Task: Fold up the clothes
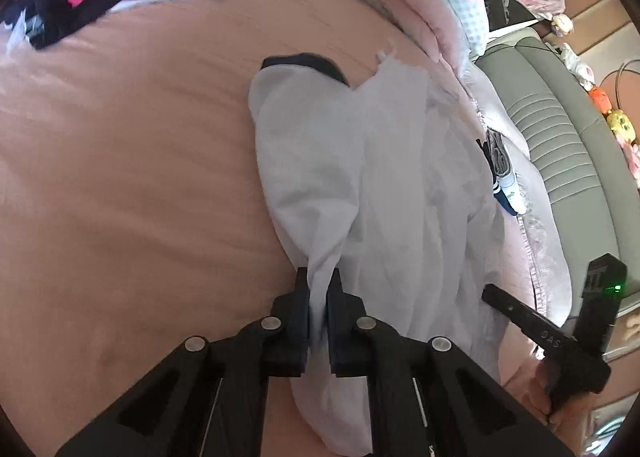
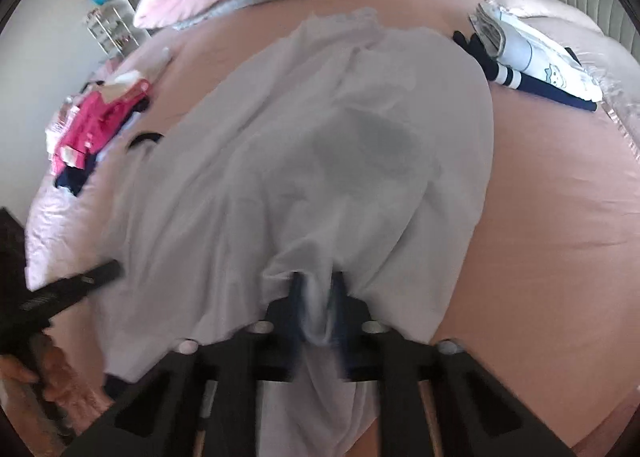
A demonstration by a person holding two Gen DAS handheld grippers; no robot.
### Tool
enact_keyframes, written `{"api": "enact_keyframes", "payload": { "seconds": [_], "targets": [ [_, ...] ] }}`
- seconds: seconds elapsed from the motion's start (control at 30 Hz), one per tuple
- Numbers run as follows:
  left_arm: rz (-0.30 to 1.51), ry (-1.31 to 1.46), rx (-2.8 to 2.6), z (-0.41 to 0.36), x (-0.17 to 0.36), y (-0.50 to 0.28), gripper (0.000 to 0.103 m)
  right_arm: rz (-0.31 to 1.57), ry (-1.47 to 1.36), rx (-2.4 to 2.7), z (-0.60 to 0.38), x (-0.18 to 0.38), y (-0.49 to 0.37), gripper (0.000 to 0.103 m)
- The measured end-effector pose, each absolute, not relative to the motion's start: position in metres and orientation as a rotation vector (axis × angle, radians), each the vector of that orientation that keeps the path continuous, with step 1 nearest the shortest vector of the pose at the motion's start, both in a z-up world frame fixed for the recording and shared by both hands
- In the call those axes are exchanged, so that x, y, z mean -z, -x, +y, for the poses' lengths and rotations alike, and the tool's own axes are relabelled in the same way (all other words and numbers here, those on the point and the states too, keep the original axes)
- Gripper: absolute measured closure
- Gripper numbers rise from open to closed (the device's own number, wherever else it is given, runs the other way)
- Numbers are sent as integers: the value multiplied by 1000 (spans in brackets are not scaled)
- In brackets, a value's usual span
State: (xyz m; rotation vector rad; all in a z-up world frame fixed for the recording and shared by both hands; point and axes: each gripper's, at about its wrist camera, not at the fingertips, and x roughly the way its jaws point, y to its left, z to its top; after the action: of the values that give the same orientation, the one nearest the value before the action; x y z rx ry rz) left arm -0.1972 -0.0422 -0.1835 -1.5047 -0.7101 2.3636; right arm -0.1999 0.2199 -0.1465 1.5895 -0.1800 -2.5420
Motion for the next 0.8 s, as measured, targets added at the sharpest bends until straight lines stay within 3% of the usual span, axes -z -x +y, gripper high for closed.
{"api": "enact_keyframes", "payload": {
  "seconds": [0.2, 0.47, 0.63, 0.7, 0.77, 0.8],
  "targets": [
    [-730, 1374, -2509, -73, 145, 180, 98, -65, -1579, 2727, 255, 123, 180, 95],
    [-957, 1414, -2486, -110, 178, 111, 96, -300, -1814, 2756, 321, 139, 101, 95],
    [-1133, 1283, -2378, -117, 180, 112, 93, -553, -1688, 2687, 321, 130, 79, 90],
    [-1114, 1258, -2374, -113, 180, 115, 87, -636, -1622, 2624, 318, 129, 80, 85],
    [-1064, 1323, -2384, -105, 188, 120, 65, -693, -1591, 2556, 315, 133, 84, 64],
    [-1044, 1360, -2385, -100, 193, 122, 57, -671, -1612, 2545, 311, 140, 87, 61]
  ]
}}
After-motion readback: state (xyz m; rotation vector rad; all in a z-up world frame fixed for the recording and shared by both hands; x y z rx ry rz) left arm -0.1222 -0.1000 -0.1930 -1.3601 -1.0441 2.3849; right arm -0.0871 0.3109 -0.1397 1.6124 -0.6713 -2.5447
